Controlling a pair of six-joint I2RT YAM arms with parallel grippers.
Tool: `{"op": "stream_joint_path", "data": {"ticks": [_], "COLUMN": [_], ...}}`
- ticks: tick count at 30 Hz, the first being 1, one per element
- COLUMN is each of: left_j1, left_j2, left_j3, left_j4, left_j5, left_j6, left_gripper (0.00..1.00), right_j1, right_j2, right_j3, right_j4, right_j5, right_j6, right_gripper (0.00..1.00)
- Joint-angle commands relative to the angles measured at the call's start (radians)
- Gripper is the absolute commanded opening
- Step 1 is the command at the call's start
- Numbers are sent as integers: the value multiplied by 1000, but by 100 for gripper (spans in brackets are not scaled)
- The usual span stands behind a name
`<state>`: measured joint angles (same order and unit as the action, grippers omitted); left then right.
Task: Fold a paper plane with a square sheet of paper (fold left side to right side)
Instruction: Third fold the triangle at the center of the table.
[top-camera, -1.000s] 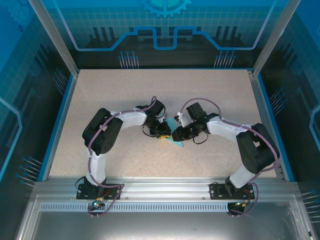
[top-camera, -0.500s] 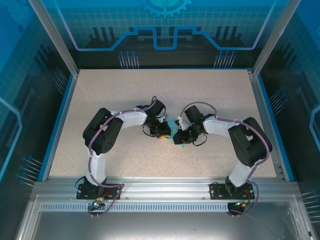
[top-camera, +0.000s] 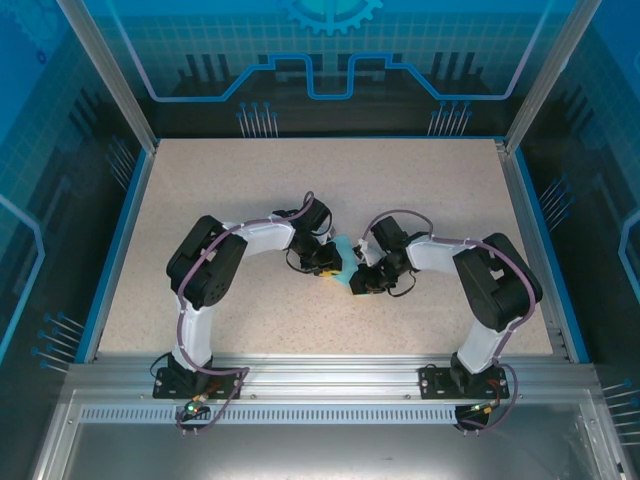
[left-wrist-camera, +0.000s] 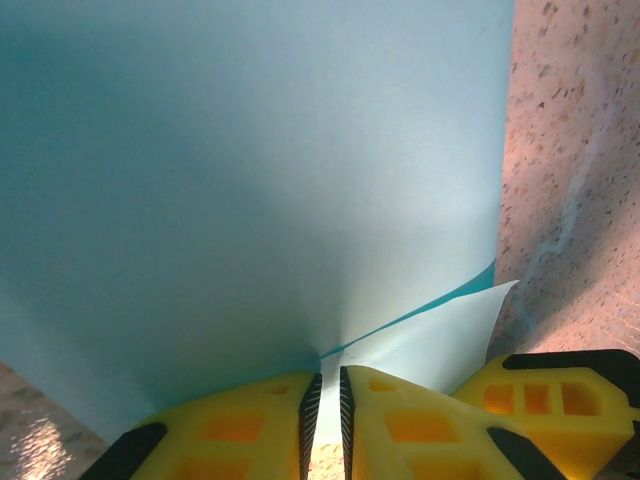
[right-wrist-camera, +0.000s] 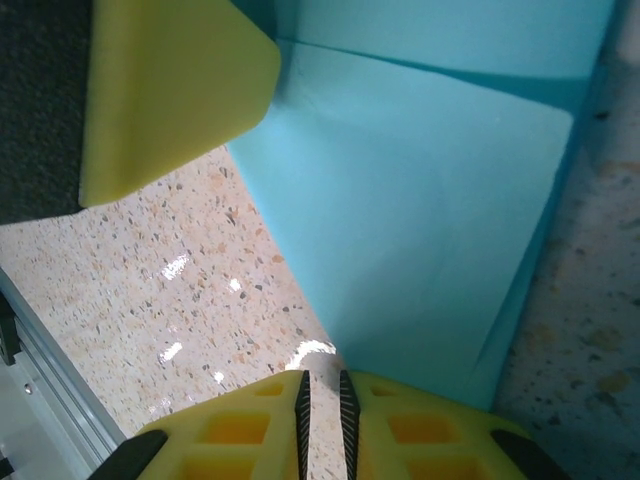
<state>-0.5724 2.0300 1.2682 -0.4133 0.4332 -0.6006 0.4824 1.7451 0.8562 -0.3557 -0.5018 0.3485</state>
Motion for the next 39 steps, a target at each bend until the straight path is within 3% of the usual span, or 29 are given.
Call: {"op": "stream_joint_path", "data": {"ticks": [1,6,11,15,26,34,39], "left_j1": [-7,-7,-7,-7,-7,-7,-6], "left_j2": [79,77,62,54,35,29,27], "left_j3": [-13,-9,1,15,15,13,13], "left_j4": [-49,-50,-48,-61,-64,-64,-64], "left_j5": [-115,-111,-97,-102,-104,-105,-108], "left_j6": [13,13,10,15,15,16,18], "left_gripper": [20,20,20,20,20,20,20], "right_j1": [-22,-31,-64,-108,-96,-82,-82], "right_j2": [4,-79,-160,-125,28,51,57], "right_j3": [-35,-45,-10,18,105,119,124], "right_j4": [-44,-10,-67,-100,-71,-57,-71], "right_j5": [20,-53,-6,7,-73,-86,-60], "right_j6": [20,4,-47,-54,-22,-14,-14], "right_gripper": [18,21,37,49,44,35,36]}}
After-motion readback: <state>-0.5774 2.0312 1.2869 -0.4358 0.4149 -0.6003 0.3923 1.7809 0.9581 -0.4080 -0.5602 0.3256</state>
